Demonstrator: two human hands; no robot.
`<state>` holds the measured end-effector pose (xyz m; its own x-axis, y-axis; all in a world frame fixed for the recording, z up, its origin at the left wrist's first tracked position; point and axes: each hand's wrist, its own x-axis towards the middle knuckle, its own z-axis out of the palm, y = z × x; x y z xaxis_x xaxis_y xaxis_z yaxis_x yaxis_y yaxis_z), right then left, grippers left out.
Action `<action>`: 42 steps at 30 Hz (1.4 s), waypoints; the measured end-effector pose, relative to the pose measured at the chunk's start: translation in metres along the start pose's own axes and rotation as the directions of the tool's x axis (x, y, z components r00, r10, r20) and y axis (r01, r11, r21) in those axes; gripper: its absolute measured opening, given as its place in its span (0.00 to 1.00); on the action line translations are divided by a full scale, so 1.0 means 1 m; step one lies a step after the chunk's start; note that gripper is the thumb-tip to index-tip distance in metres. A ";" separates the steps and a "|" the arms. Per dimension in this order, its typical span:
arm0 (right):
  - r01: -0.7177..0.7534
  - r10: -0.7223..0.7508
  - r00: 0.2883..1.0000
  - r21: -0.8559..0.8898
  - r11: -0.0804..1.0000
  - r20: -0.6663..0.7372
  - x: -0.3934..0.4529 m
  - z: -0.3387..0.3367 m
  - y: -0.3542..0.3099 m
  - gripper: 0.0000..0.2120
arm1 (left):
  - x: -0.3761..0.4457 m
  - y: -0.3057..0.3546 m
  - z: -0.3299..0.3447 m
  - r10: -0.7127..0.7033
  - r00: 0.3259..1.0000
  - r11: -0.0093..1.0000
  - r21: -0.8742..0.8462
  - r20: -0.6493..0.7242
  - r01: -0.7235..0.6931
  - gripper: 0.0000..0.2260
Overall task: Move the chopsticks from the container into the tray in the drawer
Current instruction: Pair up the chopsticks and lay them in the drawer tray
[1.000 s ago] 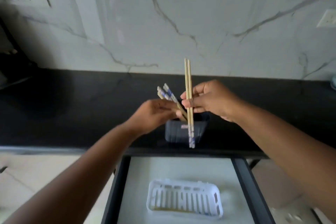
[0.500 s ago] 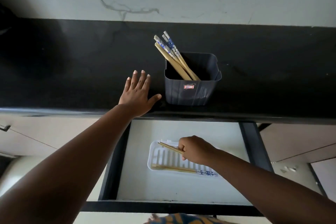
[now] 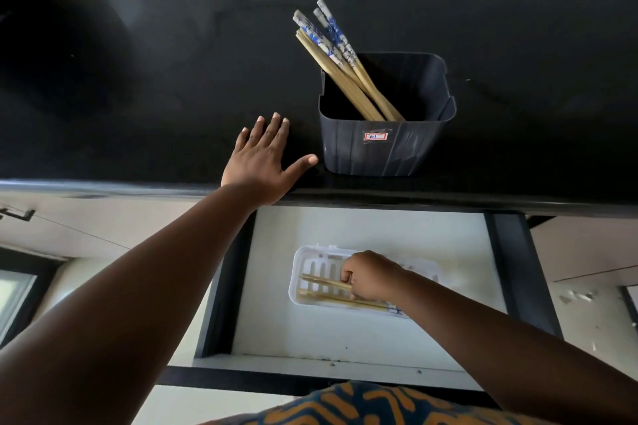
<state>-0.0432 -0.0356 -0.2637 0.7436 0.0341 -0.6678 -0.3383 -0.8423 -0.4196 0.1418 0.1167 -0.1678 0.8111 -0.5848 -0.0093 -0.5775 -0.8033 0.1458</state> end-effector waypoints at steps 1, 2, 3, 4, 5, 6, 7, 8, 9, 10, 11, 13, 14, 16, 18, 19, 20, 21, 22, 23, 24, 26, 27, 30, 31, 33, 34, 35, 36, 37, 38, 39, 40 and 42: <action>-0.002 0.002 1.000 0.000 1.000 -0.005 0.001 0.001 0.001 0.15 | 0.000 0.000 0.000 -0.001 1.000 1.000 -0.001 -0.002 0.001 0.44; -0.002 0.002 1.000 0.003 1.000 -0.011 0.002 0.002 0.002 0.14 | 0.000 0.000 0.000 -0.001 1.000 1.000 -0.001 -0.003 0.001 0.44; -0.001 0.001 1.000 0.007 1.000 -0.017 0.002 0.003 0.002 0.13 | 0.000 0.000 0.000 -0.001 1.000 1.000 -0.002 -0.004 0.001 0.44; 0.002 -0.002 1.000 0.009 1.000 -0.021 0.003 0.003 0.003 0.12 | 0.000 0.000 0.000 0.000 1.000 1.000 -0.004 -0.005 -0.001 0.44; 0.007 -0.007 1.000 0.010 1.000 -0.022 0.003 0.004 0.003 0.12 | 0.000 0.000 0.000 0.002 1.000 1.000 -0.005 -0.005 -0.002 0.44; 0.016 -0.016 1.000 0.008 1.000 -0.022 0.002 0.004 0.004 0.11 | 0.000 -0.001 0.000 0.004 1.000 1.000 -0.006 -0.005 -0.004 0.44; 0.028 -0.027 0.999 0.004 1.000 -0.022 0.002 0.005 0.004 0.10 | 0.000 -0.001 0.001 0.004 1.000 1.000 -0.006 -0.004 -0.004 0.44; 0.038 -0.038 0.999 0.001 0.999 -0.021 0.001 0.006 0.005 0.10 | 0.000 -0.001 0.001 0.004 1.000 1.000 -0.007 -0.004 -0.004 0.44; 0.045 -0.045 0.999 0.003 0.999 -0.019 0.000 0.006 0.006 0.10 | 0.000 -0.001 0.001 0.003 1.000 1.000 -0.008 -0.004 -0.003 0.44; 0.049 -0.049 0.999 0.009 0.999 -0.016 -0.001 0.006 0.007 0.10 | 0.000 -0.001 0.002 0.004 1.000 1.000 -0.007 -0.005 -0.004 0.44; 0.051 -0.051 0.999 0.017 0.999 -0.014 -0.001 0.006 0.008 0.10 | 0.000 -0.001 0.002 0.005 1.000 1.000 -0.005 -0.005 -0.005 0.44; 0.049 -0.049 0.999 0.023 0.999 0.006 -0.002 0.006 0.008 0.11 | 0.000 -0.001 0.003 0.005 1.000 1.000 0.000 -0.006 -0.005 0.44; 0.045 -0.045 0.999 0.015 0.999 0.027 -0.002 0.005 0.007 0.12 | 0.001 -0.002 0.002 0.005 1.000 1.000 0.002 -0.007 -0.005 0.44; 0.041 -0.041 0.998 -0.002 0.999 0.053 -0.003 0.007 0.005 0.14 | 0.001 -0.002 0.002 0.003 1.000 1.000 0.004 -0.005 -0.003 0.44; 0.041 -0.041 0.999 0.022 0.999 0.033 -0.003 0.009 0.005 0.14 | 0.001 -0.001 0.002 0.003 1.000 1.000 0.005 -0.004 -0.003 0.44; 0.039 -0.039 0.999 0.038 0.998 0.011 -0.004 0.010 0.005 0.13 | 0.000 -0.001 0.002 0.004 1.000 1.000 0.004 -0.006 -0.004 0.44; 0.035 -0.035 0.999 0.051 0.998 -0.011 -0.005 0.010 0.005 0.12 | 0.000 -0.001 0.002 0.006 1.000 1.000 0.003 -0.007 -0.006 0.45; 0.031 -0.029 0.999 0.059 0.998 -0.028 -0.006 0.010 0.005 0.11 | 0.000 -0.001 0.002 0.007 1.000 1.000 0.001 -0.008 -0.007 0.45; 0.029 -0.026 0.999 0.058 0.998 -0.043 -0.008 0.010 0.005 0.10 | 0.000 -0.001 0.002 0.007 1.000 1.000 0.001 -0.008 -0.007 0.45; 0.030 -0.027 0.998 0.047 0.998 -0.058 -0.009 0.009 0.005 0.08 | 0.000 -0.001 0.002 0.007 1.000 1.000 0.002 -0.007 -0.007 0.45; 0.036 -0.033 0.997 0.028 0.999 -0.076 -0.010 0.009 0.005 0.07 | 0.000 -0.001 0.001 0.007 1.000 1.000 0.004 -0.006 -0.007 0.45; 0.050 -0.050 0.993 -0.004 0.999 -0.109 -0.011 0.009 0.006 0.07 | 0.000 0.000 0.002 0.005 1.000 1.000 0.003 -0.004 -0.005 0.45; 0.053 -0.054 0.992 -0.008 0.999 -0.117 -0.011 0.009 0.006 0.08 | 0.000 0.000 0.002 0.005 1.000 1.000 0.004 -0.004 -0.005 0.45; 0.053 -0.048 0.990 0.031 0.998 -0.135 -0.011 0.010 0.008 0.11 | 0.000 0.000 0.001 0.004 1.000 1.000 0.004 -0.008 -0.004 0.45; 0.055 -0.048 0.988 0.045 0.997 -0.147 -0.011 0.011 0.008 0.12 | 0.000 0.000 0.001 0.003 1.000 1.000 0.003 -0.009 -0.003 0.45; 0.073 -0.065 0.982 0.038 0.997 -0.177 -0.011 0.013 0.010 0.11 | 0.000 0.000 0.001 0.004 1.000 1.000 0.003 -0.010 -0.004 0.45; 0.081 -0.076 0.979 0.022 0.996 -0.187 -0.011 0.014 0.012 0.10 | 0.000 0.000 0.001 0.004 1.000 1.000 0.003 -0.009 -0.004 0.45; 0.082 -0.078 0.979 0.017 0.996 -0.188 -0.012 0.014 0.013 0.09 | -0.001 0.000 0.001 0.005 1.000 1.000 0.002 -0.009 -0.005 0.45; 0.079 -0.072 0.981 0.030 0.996 -0.181 -0.012 0.013 0.013 0.09 | 0.000 0.000 0.001 0.006 1.000 1.000 0.003 -0.010 -0.006 0.44; 0.071 -0.061 0.983 0.052 0.996 -0.173 -0.013 0.011 0.014 0.09 | 0.000 0.000 0.002 0.006 1.000 1.000 0.004 -0.010 -0.006 0.44; 0.060 -0.047 0.985 0.075 0.995 -0.168 -0.014 0.008 0.014 0.10 | 0.000 0.000 0.002 0.005 1.000 1.000 0.005 -0.011 -0.005 0.44; 0.048 -0.030 0.985 0.101 0.994 -0.169 -0.015 0.003 0.013 0.10 | 0.000 -0.001 0.002 0.005 1.000 1.000 0.004 -0.012 -0.005 0.44; 0.039 -0.017 0.986 0.128 0.991 -0.168 -0.018 -0.004 0.012 0.10 | 0.000 -0.001 0.002 0.004 1.000 1.000 0.003 -0.013 -0.004 0.44; 0.032 -0.011 0.990 0.157 0.987 -0.137 -0.027 -0.021 0.008 0.10 | 0.000 -0.001 0.003 0.006 1.000 1.000 0.004 -0.009 -0.005 0.45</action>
<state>-0.0536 -0.0540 -0.2364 0.8193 -0.0312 -0.5725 -0.4004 -0.7458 -0.5324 0.1420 0.1176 -0.1706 0.8088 -0.5881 0.0008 -0.5823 -0.8006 0.1415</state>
